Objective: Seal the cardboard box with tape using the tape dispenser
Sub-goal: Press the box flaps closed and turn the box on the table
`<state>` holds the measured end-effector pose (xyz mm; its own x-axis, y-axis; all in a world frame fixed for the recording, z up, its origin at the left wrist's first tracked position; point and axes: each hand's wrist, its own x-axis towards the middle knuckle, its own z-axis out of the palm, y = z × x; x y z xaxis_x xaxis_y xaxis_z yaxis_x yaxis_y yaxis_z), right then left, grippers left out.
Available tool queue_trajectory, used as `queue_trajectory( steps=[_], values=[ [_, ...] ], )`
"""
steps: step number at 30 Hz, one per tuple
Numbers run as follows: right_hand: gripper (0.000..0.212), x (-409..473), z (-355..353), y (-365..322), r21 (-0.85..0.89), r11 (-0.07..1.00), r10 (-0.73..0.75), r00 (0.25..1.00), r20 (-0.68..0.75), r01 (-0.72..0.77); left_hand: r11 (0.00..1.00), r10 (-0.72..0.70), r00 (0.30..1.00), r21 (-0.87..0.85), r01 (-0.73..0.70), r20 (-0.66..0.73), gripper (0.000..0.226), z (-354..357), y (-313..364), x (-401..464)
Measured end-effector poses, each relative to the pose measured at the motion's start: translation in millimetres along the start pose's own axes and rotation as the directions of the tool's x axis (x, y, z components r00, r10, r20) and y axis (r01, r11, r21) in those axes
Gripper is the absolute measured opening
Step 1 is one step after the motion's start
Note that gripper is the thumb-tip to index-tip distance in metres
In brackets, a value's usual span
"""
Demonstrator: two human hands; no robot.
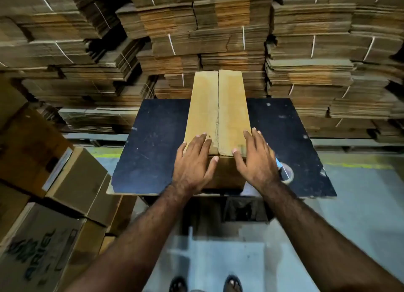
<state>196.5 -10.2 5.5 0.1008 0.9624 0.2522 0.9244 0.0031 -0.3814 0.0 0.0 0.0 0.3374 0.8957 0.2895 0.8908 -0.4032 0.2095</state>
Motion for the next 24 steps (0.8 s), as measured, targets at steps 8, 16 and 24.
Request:
queue_trajectory(
  steps=[8,16,24],
  values=[
    [0.067,77,26,17,-0.058,0.997,0.058,0.987,0.152,-0.05,0.998,-0.057,0.989,0.006,0.057,0.139,0.075,25,-30,63],
    [0.067,150,55,17,-0.012,0.987,0.163,0.971,0.178,-0.163,0.999,-0.034,0.962,-0.031,0.044,0.271,0.071,43,-73,148],
    [0.077,186,71,8,-0.019,0.957,0.287,0.94,0.185,-0.289,0.994,-0.033,0.965,-0.091,0.058,0.261,0.068,50,-108,202]
  ],
)
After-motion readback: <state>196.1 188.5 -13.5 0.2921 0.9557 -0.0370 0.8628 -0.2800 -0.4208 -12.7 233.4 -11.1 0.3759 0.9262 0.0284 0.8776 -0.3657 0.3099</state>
